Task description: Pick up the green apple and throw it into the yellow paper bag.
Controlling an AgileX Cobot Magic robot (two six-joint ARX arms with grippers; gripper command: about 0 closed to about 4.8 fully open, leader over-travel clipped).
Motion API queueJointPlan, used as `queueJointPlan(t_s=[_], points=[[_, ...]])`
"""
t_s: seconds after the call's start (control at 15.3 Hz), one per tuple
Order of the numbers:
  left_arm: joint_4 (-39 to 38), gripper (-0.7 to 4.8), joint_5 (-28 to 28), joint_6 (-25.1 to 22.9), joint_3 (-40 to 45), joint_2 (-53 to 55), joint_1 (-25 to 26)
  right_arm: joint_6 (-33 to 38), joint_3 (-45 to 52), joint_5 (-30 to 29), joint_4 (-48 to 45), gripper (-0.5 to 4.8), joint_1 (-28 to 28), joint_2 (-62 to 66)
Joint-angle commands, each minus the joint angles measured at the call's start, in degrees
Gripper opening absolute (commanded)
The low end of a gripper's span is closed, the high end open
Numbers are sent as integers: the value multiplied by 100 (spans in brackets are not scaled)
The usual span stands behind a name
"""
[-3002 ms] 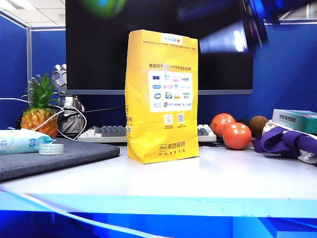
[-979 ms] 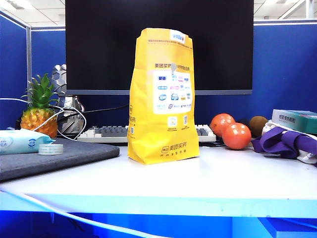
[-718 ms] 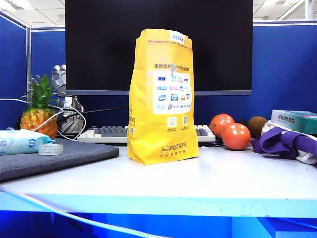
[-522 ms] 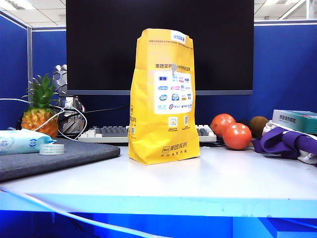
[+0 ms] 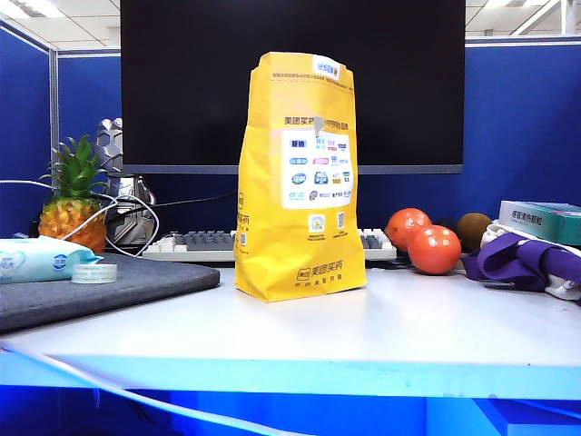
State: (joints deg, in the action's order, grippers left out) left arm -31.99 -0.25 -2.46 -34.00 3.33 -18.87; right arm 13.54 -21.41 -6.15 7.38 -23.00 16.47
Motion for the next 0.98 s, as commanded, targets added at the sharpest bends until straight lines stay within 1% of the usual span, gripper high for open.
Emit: queueJointPlan(t_s=[0.07, 0.13, 0.26, 0.39, 0.52, 0.59, 0.65, 0.72, 0.85, 0.98], points=[[79, 479, 46, 55, -9, 2, 11, 24, -11, 7, -114, 479, 0, -9], [79, 479, 44, 55, -9, 2, 11, 22, -11, 4, -114, 479, -2, -9], [170, 479, 94, 55, 144, -46, 2, 20, 295, -20, -177, 479, -7, -348], [439, 479, 70, 57, 551, -203, 4, 17, 767, -13, -181, 479, 2, -669], [1180, 479, 9, 55, 1237, -306, 15, 17, 1351, -9, -116, 479, 11, -1217], [1663, 479, 162, 57, 1554, -306, 15, 17, 1552, -13, 48, 479, 15, -1499], [2063, 479, 157, 57, 1751, -306, 15, 17, 1663, -13, 85, 479, 26, -1657], [2811, 479, 160, 57, 2070, -306, 15, 17, 1775, -13, 76, 479, 37, -1639], [3799, 479, 157, 57, 2450, -306, 15, 17, 1906, -9, 83, 479, 33, -1639], [4247, 479, 157, 57, 2693, -306, 15, 17, 2017, -9, 94, 479, 31, -1639]])
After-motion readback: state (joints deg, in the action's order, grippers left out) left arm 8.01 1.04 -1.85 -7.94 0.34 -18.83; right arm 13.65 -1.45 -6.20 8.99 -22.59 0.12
